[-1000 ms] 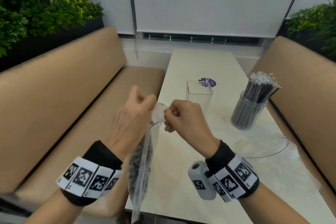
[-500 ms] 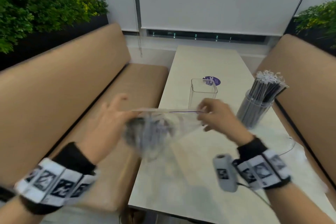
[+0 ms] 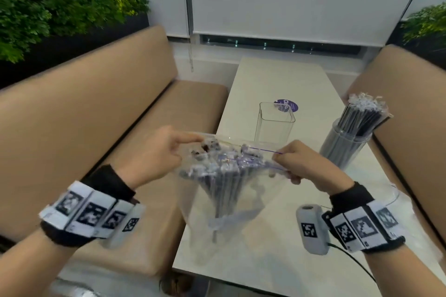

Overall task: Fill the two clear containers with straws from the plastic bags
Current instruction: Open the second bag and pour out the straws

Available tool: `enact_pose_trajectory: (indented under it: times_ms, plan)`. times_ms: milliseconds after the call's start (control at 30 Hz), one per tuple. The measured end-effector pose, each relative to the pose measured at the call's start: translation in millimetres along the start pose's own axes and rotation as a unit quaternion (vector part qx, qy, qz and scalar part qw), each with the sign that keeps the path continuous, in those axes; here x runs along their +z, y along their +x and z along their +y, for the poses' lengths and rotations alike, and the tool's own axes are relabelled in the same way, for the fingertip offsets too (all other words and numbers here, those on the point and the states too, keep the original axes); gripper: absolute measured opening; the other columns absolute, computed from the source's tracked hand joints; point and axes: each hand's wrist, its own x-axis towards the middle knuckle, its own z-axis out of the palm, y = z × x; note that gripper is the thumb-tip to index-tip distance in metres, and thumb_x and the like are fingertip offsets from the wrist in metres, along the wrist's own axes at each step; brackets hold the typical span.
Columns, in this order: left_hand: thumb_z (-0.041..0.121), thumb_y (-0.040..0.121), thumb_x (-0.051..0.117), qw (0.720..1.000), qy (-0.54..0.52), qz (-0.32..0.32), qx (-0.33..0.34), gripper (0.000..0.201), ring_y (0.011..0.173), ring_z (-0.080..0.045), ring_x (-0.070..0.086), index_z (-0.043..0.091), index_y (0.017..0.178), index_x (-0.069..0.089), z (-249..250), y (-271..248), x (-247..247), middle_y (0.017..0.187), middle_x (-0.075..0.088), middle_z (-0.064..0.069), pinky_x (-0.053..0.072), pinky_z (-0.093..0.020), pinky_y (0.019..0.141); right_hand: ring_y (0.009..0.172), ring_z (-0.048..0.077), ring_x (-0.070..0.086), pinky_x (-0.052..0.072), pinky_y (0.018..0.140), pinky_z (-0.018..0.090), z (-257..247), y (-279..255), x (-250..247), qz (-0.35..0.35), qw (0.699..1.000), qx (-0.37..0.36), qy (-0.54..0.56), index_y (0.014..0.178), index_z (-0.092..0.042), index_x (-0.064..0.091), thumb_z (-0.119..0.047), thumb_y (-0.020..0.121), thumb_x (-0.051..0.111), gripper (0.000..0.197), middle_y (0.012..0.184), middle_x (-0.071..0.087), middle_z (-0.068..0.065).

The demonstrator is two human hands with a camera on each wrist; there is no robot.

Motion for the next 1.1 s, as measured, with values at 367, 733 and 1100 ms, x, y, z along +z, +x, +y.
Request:
enact_pose_trajectory:
  times_ms: [367, 733, 1100]
  plan:
    - [-0.034, 0.07, 0.054, 0.821, -0.527, -0.156, -0.155, 0.117, 0.078, -0.023, 0.065, 0.044, 0.149, 0.017, 15.2, -1.4, 50.2, 0.103, 0.06, -0.022, 0.058, -0.03, 0.062, 0.099, 0.009, 0.066, 0.052, 0.083, 0.028, 4.2, -14.8, 39.5, -0.191, 0.976, -0.067, 0.084, 0.109, -0.032, 0.058, -0.045, 0.08, 0.072, 0.035, 0.11, 0.066, -0.012]
    - [-0.034, 0.064, 0.057, 0.769, -0.612, -0.141, -0.118, 0.118, 0.083, -0.031, 0.059, 0.042, 0.148, 0.024, 6.0, -5.2, 67.2, 0.115, 0.064, -0.015, 0.06, -0.035, 0.068, 0.055, 0.02, 0.056, 0.046, 0.053, 0.027, 11.5, -24.1, 54.1, 0.01, 0.989, -0.061, 0.132, 0.093, -0.011, 0.064, -0.005, 0.072, 0.061, 0.022, 0.076, 0.065, 0.003]
    - [0.029, 0.047, 0.077, 0.975, -0.167, -0.14, 0.041, 0.138, 0.146, -0.009, -0.026, 0.053, 0.143, -0.02, -30.4, 7.7, 102.5, 0.147, -0.032, 0.034, 0.013, -0.046, 0.122, 0.044, 0.009, 0.05, 0.036, 0.037, 0.014, 13.6, 20.5, 34.0, 0.02, 0.945, 0.061, 0.321, 0.078, 0.003, 0.071, 0.014, 0.088, 0.055, 0.021, 0.07, 0.068, 0.01]
